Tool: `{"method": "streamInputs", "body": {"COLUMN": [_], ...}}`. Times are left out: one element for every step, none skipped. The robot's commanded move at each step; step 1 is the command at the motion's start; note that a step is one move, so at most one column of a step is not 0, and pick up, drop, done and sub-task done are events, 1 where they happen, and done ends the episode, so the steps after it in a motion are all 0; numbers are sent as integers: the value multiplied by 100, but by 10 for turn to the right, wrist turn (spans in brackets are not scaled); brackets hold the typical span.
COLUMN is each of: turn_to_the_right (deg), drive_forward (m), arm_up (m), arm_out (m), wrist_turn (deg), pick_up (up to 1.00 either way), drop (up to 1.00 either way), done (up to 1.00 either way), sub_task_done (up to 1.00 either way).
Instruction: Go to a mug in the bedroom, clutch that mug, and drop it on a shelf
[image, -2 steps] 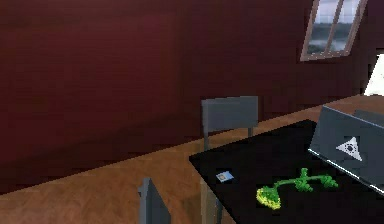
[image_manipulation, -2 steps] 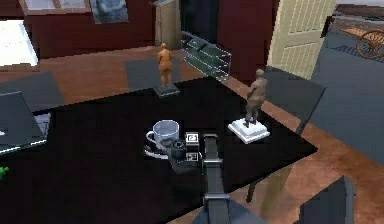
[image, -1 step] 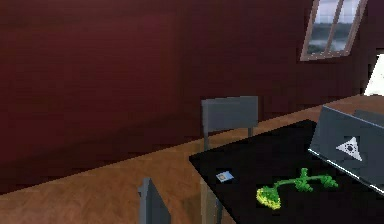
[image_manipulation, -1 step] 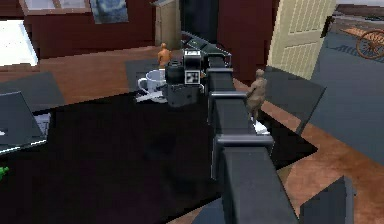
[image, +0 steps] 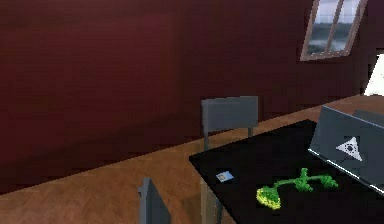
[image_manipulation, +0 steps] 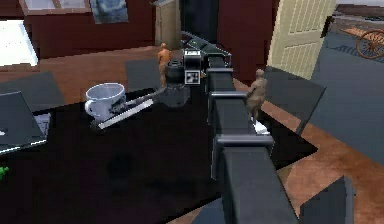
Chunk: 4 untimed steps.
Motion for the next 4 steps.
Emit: {"method": "streamInputs", "body": {"turn_to_the_right": [0, 0, 0, -450], "drive_forward": [0, 0, 0, 0], "arm_up": [0, 0, 0, 0], "arm_out": [0, 0, -30, 0], "wrist_turn": [-450, -120, 0, 0], "pick_up": [0, 0, 0, 0], "drop": [0, 0, 0, 0], "done": [0, 0, 0, 0], "sub_task_done": [0, 0, 0, 0]}}
